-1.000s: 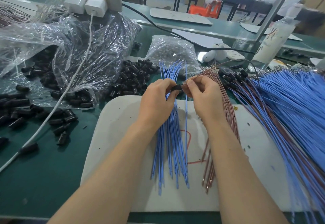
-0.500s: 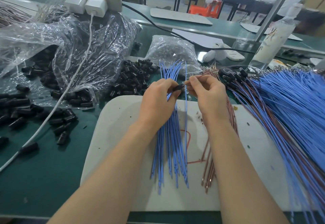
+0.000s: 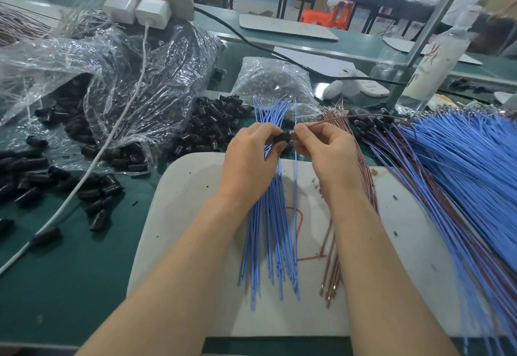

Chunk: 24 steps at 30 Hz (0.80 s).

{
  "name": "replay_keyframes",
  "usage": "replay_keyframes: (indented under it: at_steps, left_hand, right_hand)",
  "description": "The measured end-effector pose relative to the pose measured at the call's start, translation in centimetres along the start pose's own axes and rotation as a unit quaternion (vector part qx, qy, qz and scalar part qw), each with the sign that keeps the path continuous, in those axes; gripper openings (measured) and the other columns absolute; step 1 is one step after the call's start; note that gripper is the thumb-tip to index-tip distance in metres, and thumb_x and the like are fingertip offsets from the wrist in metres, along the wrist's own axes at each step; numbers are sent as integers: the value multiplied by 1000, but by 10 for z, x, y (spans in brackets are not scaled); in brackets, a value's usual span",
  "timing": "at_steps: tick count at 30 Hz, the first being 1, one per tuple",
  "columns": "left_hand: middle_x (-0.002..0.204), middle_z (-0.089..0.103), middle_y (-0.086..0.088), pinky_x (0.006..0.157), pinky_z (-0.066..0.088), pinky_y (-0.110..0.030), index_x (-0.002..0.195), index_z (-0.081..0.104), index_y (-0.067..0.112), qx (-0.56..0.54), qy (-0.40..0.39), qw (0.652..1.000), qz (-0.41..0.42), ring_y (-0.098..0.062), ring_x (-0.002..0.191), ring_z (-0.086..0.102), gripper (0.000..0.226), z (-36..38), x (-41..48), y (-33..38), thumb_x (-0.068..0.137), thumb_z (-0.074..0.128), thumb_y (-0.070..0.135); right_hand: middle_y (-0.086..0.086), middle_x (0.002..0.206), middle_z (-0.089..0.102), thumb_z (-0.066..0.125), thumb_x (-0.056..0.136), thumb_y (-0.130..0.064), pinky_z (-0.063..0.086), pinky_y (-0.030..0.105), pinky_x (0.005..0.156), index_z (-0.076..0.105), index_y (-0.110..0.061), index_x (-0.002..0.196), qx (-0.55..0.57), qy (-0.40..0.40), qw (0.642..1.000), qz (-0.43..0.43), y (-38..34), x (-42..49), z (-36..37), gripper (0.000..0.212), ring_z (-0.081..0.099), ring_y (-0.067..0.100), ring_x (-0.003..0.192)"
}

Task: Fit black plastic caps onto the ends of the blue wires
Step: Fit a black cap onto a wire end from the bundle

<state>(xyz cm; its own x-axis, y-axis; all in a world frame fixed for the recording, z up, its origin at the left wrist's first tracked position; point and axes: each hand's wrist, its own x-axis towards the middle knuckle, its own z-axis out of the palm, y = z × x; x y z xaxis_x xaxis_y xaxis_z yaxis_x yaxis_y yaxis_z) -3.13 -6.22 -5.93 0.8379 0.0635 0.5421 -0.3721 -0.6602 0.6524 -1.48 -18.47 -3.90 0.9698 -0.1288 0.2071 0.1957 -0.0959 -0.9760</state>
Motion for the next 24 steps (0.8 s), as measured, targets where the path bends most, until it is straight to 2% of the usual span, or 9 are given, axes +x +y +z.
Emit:
replay_keyframes:
  at_steps: [6, 10, 11, 15, 18, 24]
  left_hand:
    - [97, 67, 2, 78, 36, -23, 102, 67, 13, 16, 0, 1000, -8, -16, 87, 47, 14, 1, 0, -3, 90, 61, 15]
    - [95, 67, -1, 79, 38, -24, 101, 68, 11, 7, 4, 1000, -1, -19, 89, 51, 14, 1, 0, -3, 88, 62, 13]
    - [95, 68, -1, 79, 38, -24, 101, 68, 11, 4, 8, 1000, -2, -20, 89, 52, 14, 0, 0, -3, 88, 62, 12]
    - [94, 68, 2, 77, 36, -22, 101, 68, 13, -6, 14, 1000, -3, -16, 86, 49, 13, 1, 0, -1, 89, 63, 14]
    - [94, 68, 2, 81, 39, -27, 101, 68, 13, -6, 8, 1000, 0, -15, 86, 47, 14, 2, 0, 0, 89, 62, 15]
    - [94, 68, -1, 81, 39, -26, 101, 69, 10, -3, 2, 1000, 8, -18, 90, 51, 14, 0, -1, 1, 88, 63, 13]
  right_hand:
    - [-2, 66, 67, 64, 89, -5, 52, 16, 63, 64, -17, 75, -3, -9, 1000, 3, 4, 0, 3, 18, 66, 3, 62]
    - [4, 73, 70, 65, 87, -12, 57, 33, 75, 63, -21, 73, -87, -9, 996, -26, 8, 0, 4, 17, 69, 18, 74]
    - [5, 74, 70, 65, 87, -12, 58, 34, 75, 63, -20, 73, -86, -10, 996, -24, 8, -1, 5, 17, 70, 19, 75]
    - [-1, 70, 70, 65, 88, -12, 53, 21, 65, 65, -17, 78, 12, -6, 1000, 5, 5, -1, 5, 12, 68, 10, 67]
    - [-5, 66, 69, 65, 89, -14, 52, 17, 64, 66, -14, 78, 52, 27, 998, 1, 4, 1, 1, 12, 66, 5, 65]
    - [-3, 67, 69, 67, 88, -17, 57, 26, 72, 65, -21, 72, -45, 12, 999, -25, 8, 1, 2, 17, 69, 11, 70]
